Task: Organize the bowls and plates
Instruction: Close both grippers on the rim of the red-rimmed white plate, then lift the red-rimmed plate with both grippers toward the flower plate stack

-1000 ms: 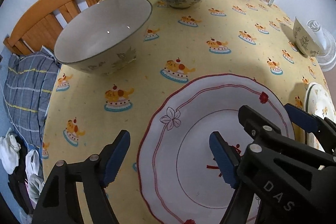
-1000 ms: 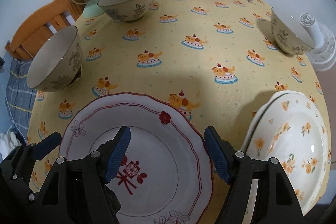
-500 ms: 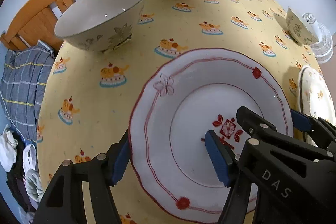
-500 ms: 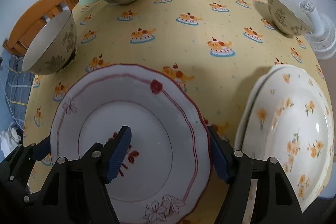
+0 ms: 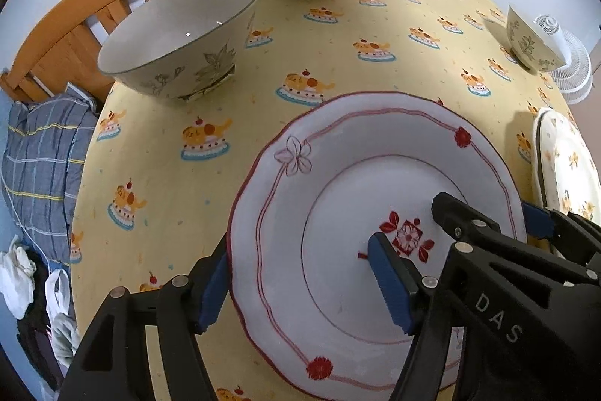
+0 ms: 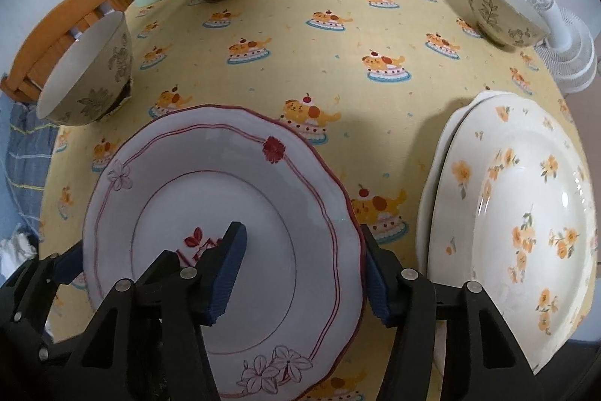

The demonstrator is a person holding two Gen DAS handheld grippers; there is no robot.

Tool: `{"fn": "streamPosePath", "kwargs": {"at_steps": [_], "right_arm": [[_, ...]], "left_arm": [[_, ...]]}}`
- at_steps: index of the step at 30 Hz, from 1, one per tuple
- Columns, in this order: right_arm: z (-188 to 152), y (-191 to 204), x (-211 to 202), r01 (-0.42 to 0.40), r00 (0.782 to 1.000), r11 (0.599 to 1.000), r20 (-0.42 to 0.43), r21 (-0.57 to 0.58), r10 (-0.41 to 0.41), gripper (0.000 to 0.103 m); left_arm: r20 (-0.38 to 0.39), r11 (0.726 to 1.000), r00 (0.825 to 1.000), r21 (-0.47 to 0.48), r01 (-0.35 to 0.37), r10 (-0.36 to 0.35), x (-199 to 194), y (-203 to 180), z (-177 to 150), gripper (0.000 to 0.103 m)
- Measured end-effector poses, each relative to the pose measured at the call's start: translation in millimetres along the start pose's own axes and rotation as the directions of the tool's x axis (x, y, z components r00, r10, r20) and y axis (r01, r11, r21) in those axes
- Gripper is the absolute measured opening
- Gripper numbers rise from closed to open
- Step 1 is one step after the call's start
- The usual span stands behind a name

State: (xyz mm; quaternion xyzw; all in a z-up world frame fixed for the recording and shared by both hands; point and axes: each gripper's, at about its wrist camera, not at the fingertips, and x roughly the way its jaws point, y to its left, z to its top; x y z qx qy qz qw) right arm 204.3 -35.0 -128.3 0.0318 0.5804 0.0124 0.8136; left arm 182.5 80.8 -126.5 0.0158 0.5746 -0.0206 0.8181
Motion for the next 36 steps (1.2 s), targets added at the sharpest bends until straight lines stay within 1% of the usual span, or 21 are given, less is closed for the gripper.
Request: {"fn": "streamPosePath", "kwargs": {"at_steps": [6,11,14,28,31,36], "right_arm": [[0.7,0.0,0.3,-0.003,1.0,1.0,-0.028,0.004,0.003,0.061],[-5.4,2.6,-4.4,0.004,0.999,1.0,-0.05,0.014,-0.003,0.061],[-9.9,6.5,-11.3,0.023,0.998,1.0,-0.05,0.014,-0.022,0.061],[-19.1,24.7,-72.1,0.058,0.997,0.998,0.051,0.032,-0.059,0.062],[-21.1,28.1,-81.8,0.065,0.996,0.997,0.062,0.035,-0.067,0.062],[-23.1,27.8,-98.9,0.058,0.994,0.998,0.088,0.031,-0.061,0.062]], "left_arm": [[-0.03,1.0,1.0,0.011,0.009,-0.008,-0.2,0.7,1.6,0.072],[-0.048,1.0,0.999,0.019,0.02,-0.02,-5.7,2.3,-3.5,0.072],[-0.051,0.999,0.998,0.013,0.036,-0.035,-11.3,5.5,-6.7,0.072],[0.046,0.997,0.997,0.043,0.066,-0.068,-64.9,19.7,-10.9,0.071],[0.055,0.996,0.996,0.046,0.074,-0.077,-73.0,20.6,-11.0,0.071],[0.083,0.997,0.995,0.044,0.061,-0.064,-90.6,18.4,-14.5,0.07]]}}
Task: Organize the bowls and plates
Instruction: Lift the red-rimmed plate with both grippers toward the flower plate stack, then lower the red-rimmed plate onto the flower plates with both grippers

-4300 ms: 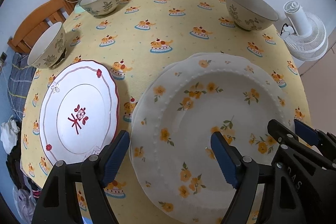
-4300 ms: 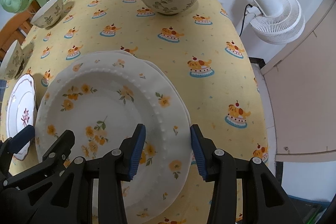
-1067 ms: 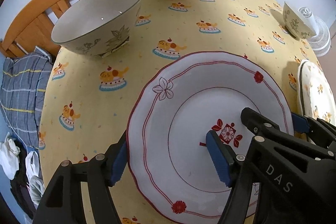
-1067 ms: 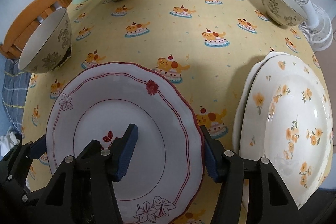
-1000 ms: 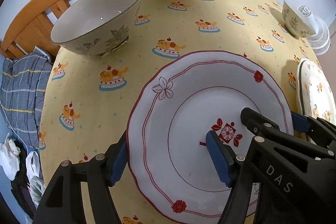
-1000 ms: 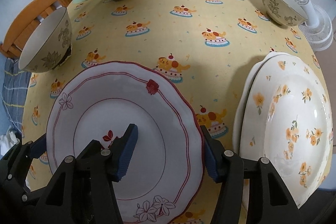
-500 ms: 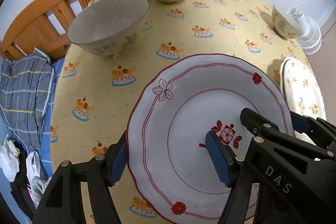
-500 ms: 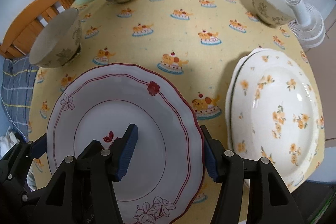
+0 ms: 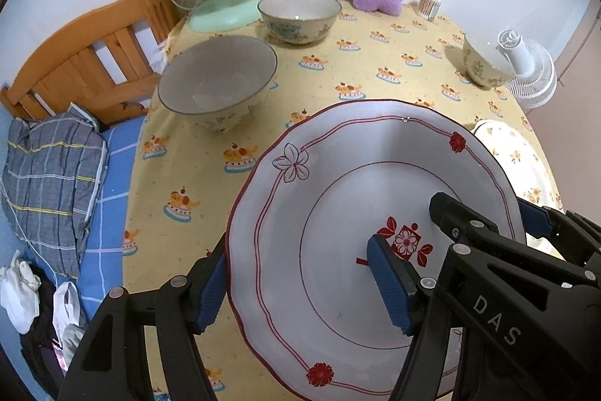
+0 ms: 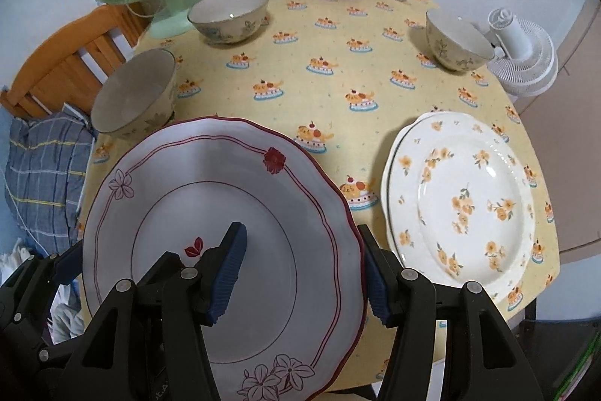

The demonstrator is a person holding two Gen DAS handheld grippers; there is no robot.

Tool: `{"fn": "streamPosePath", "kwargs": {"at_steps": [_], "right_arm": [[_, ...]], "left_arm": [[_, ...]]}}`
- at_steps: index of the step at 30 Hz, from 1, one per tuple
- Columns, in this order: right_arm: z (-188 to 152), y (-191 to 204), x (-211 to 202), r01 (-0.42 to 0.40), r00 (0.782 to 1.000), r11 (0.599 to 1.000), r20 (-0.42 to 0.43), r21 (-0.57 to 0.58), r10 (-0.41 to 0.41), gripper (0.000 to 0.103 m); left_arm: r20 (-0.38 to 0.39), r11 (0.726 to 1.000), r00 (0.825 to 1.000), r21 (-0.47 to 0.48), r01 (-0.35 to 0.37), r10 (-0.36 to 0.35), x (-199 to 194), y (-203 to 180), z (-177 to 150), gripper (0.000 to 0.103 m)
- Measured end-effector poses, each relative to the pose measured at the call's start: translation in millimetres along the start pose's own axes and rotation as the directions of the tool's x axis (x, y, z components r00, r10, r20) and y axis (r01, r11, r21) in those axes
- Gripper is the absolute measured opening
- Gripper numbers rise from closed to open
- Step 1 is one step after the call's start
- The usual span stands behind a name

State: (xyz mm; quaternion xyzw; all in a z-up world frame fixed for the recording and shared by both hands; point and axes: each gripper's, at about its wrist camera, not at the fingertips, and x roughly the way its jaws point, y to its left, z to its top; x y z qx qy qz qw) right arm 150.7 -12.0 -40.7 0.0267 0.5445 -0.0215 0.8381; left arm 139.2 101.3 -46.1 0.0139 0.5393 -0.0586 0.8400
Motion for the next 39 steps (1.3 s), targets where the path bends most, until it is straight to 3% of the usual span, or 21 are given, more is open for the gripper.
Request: {"fn": "streamPosePath", "kwargs": {"at_steps": [13,25,39], "right_arm": [[2.5,-45.2,-14.3,-0.05,0.998,0.998,0.036,-0.043,0.051,0.062],[12.0,-123.0,-18.1,-0.031,0.998,0.998,0.045,-0.054,0.033,0.062],[23.1,-199.9,4.7,-0.009,1.0,0.999,0.008,-0.044,0.009,0.062]], "left_arm": [[0.038,0.998,0.998,-0.042,-0.051,0.052,-13.1,-47.9,-1.3,0.07],[0.047,0.998,0.998,-0.055,-0.029,0.032,-6.6,-122.9,8.0,0.07],[0.01,0.999,1.0,-0.05,-0.01,0.011,24.1,-195.0,20.3,0.07]]}}
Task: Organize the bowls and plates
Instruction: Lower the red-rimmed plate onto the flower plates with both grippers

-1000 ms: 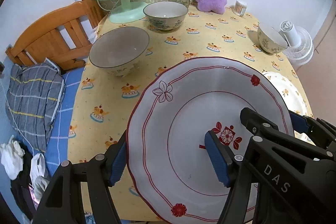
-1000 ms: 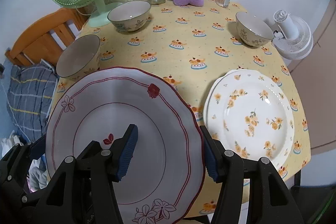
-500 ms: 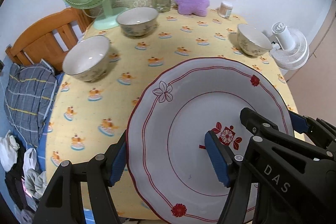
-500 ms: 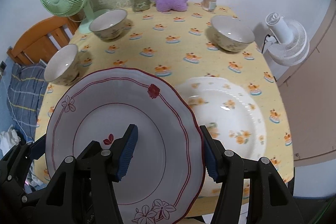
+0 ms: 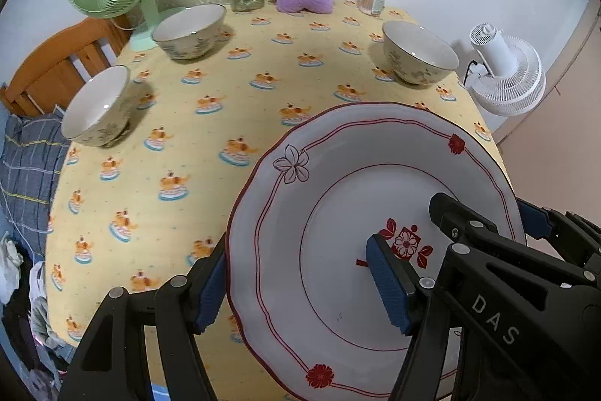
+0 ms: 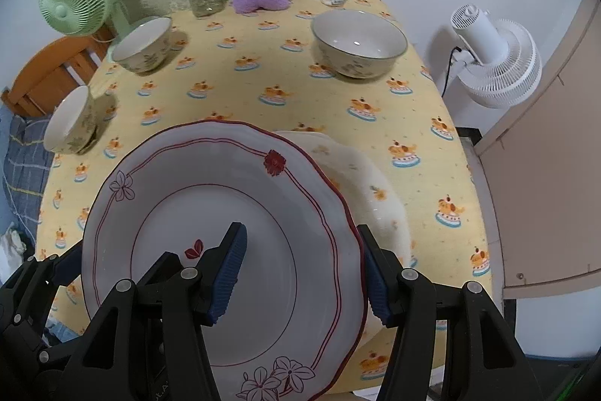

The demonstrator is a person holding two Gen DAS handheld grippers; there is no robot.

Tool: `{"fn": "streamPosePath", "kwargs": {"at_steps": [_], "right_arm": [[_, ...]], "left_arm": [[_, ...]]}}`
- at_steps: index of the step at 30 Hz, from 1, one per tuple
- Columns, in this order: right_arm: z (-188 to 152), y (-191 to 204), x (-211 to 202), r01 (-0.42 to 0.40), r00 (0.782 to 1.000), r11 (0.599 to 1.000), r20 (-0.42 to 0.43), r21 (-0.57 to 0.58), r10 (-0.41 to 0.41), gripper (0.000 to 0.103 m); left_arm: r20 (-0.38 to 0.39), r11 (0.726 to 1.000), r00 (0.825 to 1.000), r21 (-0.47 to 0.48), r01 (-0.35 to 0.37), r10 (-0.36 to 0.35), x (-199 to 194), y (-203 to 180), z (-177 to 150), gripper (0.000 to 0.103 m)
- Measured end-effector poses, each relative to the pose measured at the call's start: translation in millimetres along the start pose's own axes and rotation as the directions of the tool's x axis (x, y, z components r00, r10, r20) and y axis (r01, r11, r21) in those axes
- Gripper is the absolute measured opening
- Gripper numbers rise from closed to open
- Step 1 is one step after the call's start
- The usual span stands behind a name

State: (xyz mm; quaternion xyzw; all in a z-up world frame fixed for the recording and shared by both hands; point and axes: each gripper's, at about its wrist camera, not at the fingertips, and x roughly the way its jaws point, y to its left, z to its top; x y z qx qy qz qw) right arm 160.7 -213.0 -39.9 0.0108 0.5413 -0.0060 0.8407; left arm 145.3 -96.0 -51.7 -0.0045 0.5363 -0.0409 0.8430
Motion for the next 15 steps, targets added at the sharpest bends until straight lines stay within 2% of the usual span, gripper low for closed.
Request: {"fn": "streamPosePath", "kwargs": {"at_steps": [15], "right_arm": [[5.0,-43.0,44.8,0.037,0.995,0.999,-0.094,-0.005,-0.038,0.062]], "left_arm": [[-0.081,0.999,0.996,-0.017,0.028,-0.03,45.8,-40.1,4.2,0.07]]}}
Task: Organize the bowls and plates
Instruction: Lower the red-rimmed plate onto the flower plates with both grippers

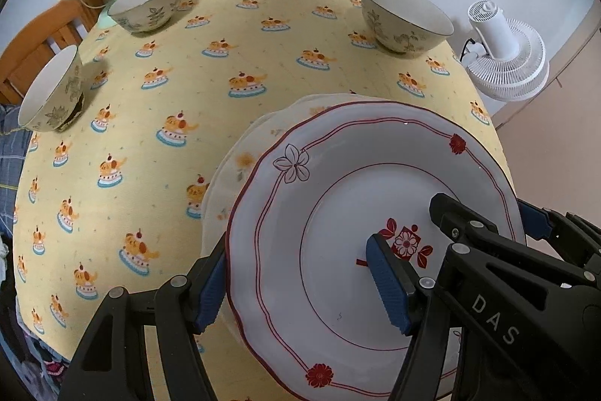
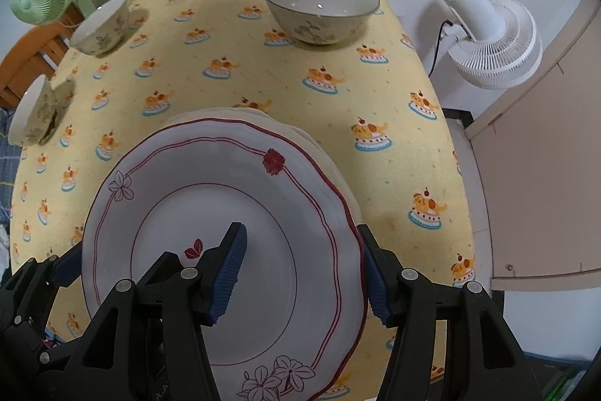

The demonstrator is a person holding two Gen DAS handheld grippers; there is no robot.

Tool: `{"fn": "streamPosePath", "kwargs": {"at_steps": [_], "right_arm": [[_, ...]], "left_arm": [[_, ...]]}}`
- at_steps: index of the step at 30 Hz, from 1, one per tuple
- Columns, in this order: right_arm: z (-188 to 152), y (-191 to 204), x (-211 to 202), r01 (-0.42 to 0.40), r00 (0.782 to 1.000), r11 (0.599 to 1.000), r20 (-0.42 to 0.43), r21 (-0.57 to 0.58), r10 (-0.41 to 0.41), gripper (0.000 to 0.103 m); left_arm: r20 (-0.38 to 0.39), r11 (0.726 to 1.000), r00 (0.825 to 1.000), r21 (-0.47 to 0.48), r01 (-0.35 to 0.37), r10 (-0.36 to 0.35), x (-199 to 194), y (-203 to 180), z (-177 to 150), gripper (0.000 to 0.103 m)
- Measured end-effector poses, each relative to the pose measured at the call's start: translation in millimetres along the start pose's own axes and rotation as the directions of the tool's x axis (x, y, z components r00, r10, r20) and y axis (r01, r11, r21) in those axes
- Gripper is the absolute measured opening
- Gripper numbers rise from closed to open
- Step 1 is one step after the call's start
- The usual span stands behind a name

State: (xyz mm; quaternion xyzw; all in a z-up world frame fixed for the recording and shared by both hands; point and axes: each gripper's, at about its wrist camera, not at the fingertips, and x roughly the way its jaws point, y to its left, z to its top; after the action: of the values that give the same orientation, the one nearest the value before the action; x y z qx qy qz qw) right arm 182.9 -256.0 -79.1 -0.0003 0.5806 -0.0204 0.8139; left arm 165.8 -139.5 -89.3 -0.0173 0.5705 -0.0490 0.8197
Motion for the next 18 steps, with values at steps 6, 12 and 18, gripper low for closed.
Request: {"fn": "streamPosePath", "kwargs": {"at_steps": [6,12,18], "right_arm": [[5.3,-8.9,6.7,-0.012,1.0,1.0,-0.015,0.011,0.012,0.062],[2.1,-17.4,13.3,-0.014,0.999,0.999,-0.042,0.039,0.016,0.062],[0.6,-18.0,14.6,-0.024,0.999,0.999,-0.034,0.042,0.025,0.062]], "left_arm": [[-0.005,1.0,1.0,0.013,-0.019,0.019,5.0,-7.5,5.2,0.07],[-0.041,0.999,0.999,0.041,-0.024,0.026,10.9,-16.2,5.7,0.07],[-0.047,0.998,0.998,0.039,-0.041,0.043,13.5,-16.3,6.2,0.072]]}}
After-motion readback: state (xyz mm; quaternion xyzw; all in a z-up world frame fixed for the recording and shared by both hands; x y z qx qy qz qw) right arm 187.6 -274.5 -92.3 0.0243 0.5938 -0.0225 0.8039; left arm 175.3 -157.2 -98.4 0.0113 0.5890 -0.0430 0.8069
